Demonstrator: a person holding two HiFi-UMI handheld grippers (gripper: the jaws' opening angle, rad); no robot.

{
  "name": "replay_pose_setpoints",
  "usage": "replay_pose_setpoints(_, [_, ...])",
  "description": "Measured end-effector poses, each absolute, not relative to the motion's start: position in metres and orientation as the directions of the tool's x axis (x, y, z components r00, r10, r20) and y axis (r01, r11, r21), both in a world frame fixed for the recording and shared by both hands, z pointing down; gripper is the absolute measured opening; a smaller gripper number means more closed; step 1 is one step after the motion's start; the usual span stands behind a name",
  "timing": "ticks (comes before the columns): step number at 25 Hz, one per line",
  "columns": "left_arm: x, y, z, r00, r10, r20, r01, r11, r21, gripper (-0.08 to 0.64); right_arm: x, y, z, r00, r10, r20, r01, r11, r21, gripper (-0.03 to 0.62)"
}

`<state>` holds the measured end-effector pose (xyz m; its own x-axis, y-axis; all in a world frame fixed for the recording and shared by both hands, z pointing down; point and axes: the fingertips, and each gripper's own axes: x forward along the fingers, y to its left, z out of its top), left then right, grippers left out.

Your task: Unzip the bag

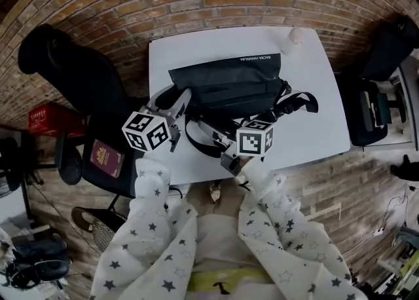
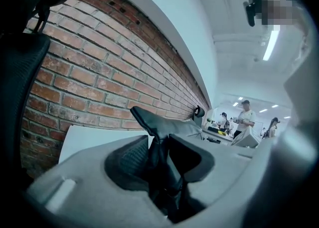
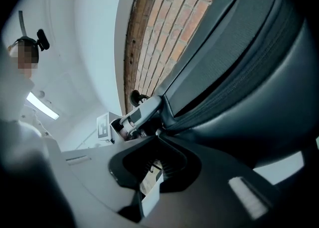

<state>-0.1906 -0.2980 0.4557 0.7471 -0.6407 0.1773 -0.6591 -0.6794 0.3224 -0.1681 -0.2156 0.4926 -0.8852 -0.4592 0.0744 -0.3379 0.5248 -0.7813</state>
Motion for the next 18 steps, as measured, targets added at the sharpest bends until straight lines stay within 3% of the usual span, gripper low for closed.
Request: replay_pose_setpoints(18, [-0.186,-0.296,0.456,0.694,-0.694,0.189,-0.715,-0.637,0.287,0.127,-0.138,-0.220,0.490,-0.893,-0.446,0.057,-0.319,0.540,-0.779,0.018])
